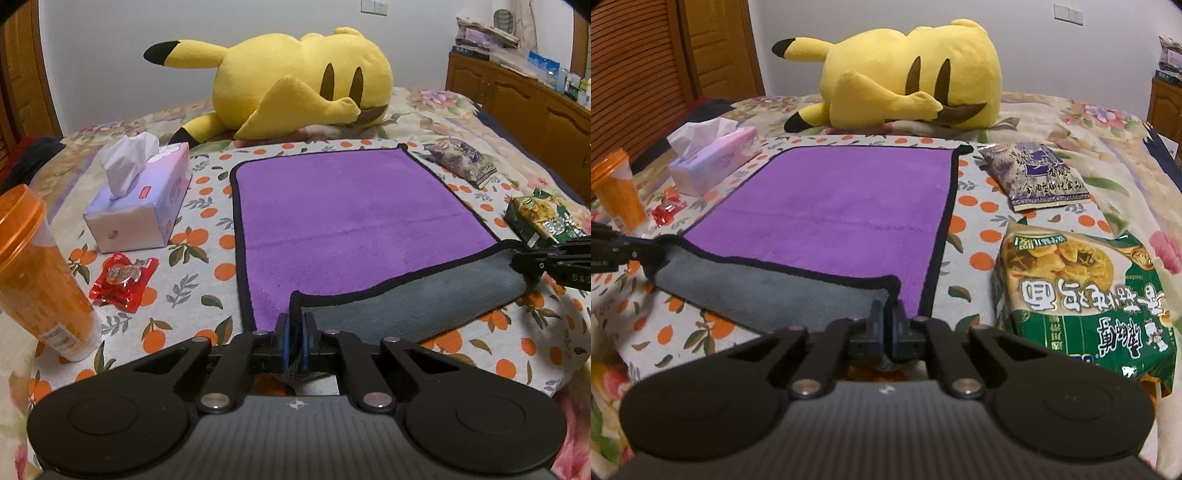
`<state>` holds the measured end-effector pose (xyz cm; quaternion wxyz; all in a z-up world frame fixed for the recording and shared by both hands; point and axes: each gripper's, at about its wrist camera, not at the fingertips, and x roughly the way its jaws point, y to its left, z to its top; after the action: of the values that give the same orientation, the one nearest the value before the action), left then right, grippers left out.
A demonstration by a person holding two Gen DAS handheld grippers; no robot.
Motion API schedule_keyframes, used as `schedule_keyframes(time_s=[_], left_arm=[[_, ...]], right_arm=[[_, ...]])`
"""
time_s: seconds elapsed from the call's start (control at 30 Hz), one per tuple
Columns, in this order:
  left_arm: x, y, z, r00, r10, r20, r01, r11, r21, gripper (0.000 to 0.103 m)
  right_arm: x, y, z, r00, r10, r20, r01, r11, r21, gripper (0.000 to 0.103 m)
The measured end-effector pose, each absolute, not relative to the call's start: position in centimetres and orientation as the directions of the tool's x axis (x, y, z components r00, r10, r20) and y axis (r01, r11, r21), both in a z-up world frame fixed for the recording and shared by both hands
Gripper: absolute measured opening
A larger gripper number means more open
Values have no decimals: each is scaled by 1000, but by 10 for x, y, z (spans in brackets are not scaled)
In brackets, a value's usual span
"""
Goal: Fold towel
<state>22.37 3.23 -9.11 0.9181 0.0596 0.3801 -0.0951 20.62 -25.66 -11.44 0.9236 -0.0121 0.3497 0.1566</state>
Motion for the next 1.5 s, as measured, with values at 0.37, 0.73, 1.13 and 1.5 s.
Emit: schedule_keyframes(time_s=[0.37,0.73,1.13,1.5], left_arm=[[218,33,-72,734,-164,-660,226,974,9,7],[210,33,-53,773,-193,-605,236,972,-9,6],[207,39,-41,806,-200,-557,220,975,-31,6],[216,37,-35,821,-214,-530,232,972,-33,6]], right_arm=[[201,-259,-98,761,298,-576,-305,948,88,4],[197,-260,-87,795,315,-519,-320,944,83,4],[196,-266,-79,817,313,-484,-309,947,90,4],[199,-263,-76,826,314,-468,-316,946,77,4]])
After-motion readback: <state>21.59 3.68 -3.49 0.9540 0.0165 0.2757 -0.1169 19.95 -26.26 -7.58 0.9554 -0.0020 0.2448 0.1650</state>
